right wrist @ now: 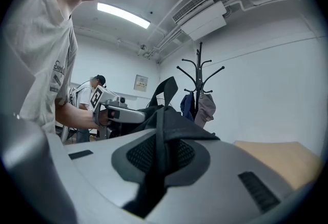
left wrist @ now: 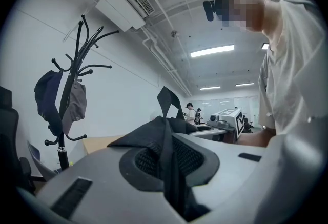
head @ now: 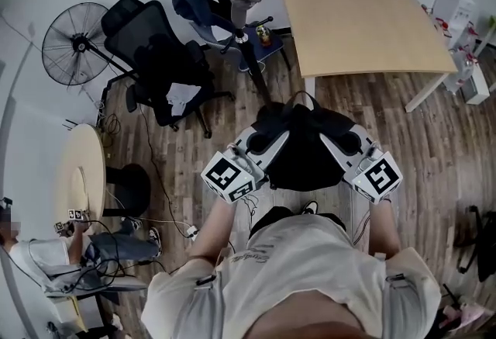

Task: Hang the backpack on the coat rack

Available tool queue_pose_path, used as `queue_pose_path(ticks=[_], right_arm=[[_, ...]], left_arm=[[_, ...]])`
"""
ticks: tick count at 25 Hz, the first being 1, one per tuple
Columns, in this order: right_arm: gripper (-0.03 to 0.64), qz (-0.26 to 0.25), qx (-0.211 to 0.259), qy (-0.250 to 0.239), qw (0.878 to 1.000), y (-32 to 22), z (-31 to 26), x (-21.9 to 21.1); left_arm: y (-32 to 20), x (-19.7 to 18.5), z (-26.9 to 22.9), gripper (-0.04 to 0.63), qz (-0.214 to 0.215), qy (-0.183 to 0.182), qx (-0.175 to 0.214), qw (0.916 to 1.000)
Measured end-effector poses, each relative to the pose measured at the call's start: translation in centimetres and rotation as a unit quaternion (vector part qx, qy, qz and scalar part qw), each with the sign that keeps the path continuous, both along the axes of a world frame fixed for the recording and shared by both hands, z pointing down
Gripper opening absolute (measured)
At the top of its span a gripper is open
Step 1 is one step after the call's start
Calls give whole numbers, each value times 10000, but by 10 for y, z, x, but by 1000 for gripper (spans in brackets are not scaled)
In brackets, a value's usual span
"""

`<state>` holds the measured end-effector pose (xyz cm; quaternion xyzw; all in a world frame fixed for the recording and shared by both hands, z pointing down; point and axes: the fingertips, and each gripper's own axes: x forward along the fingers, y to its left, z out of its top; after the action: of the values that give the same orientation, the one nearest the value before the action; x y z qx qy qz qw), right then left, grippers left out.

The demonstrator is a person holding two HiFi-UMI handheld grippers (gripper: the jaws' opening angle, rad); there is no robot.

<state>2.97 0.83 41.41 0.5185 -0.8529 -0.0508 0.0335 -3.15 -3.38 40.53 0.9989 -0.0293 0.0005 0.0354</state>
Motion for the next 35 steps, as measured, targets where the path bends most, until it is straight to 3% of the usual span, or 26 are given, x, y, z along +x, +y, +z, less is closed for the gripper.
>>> queue_pose_path(ticks=[15, 19, 24, 30, 35], right_arm=[[31, 288, -320, -474, 9979, -104, 12, 82], [31, 289, -284, -300, 9987, -133, -2, 98], [31, 61, -58, 40, 10000, -175, -24, 109], [31, -236, 255, -45, 9994, -206, -55, 122], [31, -786, 432, -145, 9959, -236, -79, 129]], left_arm=[[-108, 86, 13, 51, 218, -35, -224, 9995], [-137, 102, -1, 51, 258, 55, -201, 9994], [-177, 112, -21, 51, 171, 130, -121, 9997], [-205, 122, -54, 51, -62, 126, 122, 9998], [-228, 126, -81, 51, -523, 80, 353, 9980]])
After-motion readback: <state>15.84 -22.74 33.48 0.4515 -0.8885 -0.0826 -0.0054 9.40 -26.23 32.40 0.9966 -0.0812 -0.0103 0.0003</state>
